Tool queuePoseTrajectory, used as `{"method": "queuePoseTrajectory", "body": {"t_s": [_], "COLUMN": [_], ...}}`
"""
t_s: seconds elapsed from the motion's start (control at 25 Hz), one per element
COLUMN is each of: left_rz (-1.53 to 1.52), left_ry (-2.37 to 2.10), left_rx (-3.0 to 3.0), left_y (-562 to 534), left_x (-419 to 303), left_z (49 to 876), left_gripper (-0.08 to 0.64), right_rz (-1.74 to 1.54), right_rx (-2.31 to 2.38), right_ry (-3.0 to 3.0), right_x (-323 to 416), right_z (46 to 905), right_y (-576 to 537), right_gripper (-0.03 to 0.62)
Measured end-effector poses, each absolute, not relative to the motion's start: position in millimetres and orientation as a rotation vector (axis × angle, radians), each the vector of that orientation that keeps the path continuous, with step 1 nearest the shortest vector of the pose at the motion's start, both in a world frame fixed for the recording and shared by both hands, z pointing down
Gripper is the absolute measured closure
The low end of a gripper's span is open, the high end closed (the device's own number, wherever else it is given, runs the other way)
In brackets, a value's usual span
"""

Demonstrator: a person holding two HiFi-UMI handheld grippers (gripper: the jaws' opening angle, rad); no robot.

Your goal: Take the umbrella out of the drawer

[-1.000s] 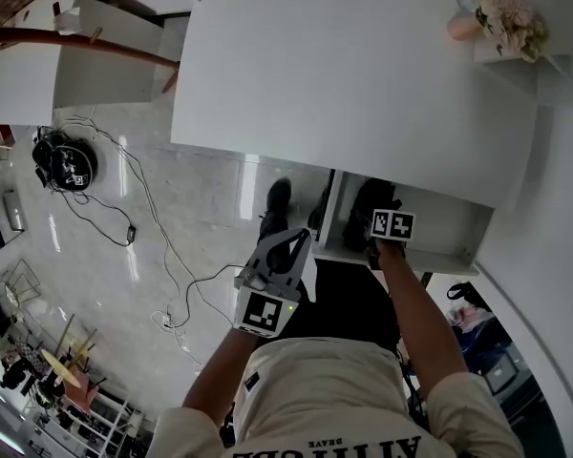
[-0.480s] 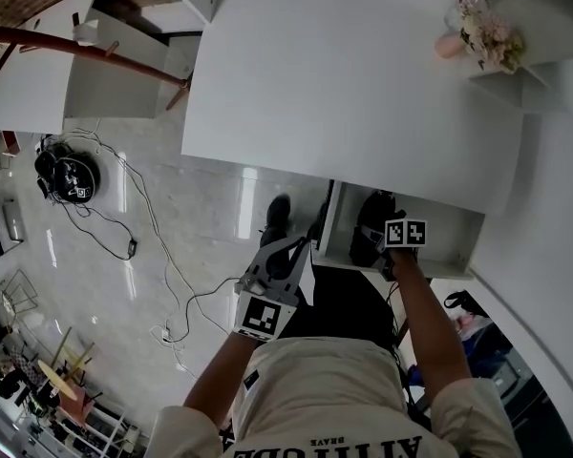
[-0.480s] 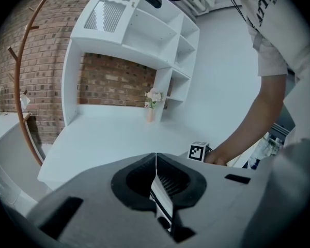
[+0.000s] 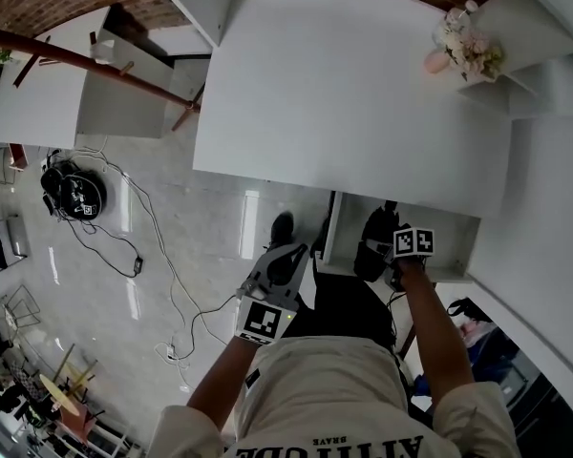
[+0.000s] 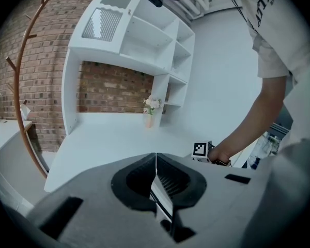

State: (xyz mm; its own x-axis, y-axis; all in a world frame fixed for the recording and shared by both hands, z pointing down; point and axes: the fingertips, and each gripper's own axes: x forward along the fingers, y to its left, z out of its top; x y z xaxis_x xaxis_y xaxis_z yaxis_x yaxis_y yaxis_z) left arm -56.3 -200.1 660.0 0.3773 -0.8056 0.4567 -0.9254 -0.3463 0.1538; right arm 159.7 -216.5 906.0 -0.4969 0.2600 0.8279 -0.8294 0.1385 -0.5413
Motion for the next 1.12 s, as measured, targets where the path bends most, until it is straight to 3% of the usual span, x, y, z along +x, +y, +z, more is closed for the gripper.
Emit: {"method": "queuePoseTrajectory", "body": {"t_s": [1.12], "left_rz": [0.424], "left_ry": [-1.245], "left_rx": [2.554], "left_y": [-191.1], "left_x": [-50.6], "left_z": [619.3], "left_gripper": [0.535], "right_rz": [1.648], "right_rx": [0.827], "right_ry": [-1.649], "right_x": [172.5], "right_z": [834.4], "right_y": [-170.0], "right_gripper": [0.330]}}
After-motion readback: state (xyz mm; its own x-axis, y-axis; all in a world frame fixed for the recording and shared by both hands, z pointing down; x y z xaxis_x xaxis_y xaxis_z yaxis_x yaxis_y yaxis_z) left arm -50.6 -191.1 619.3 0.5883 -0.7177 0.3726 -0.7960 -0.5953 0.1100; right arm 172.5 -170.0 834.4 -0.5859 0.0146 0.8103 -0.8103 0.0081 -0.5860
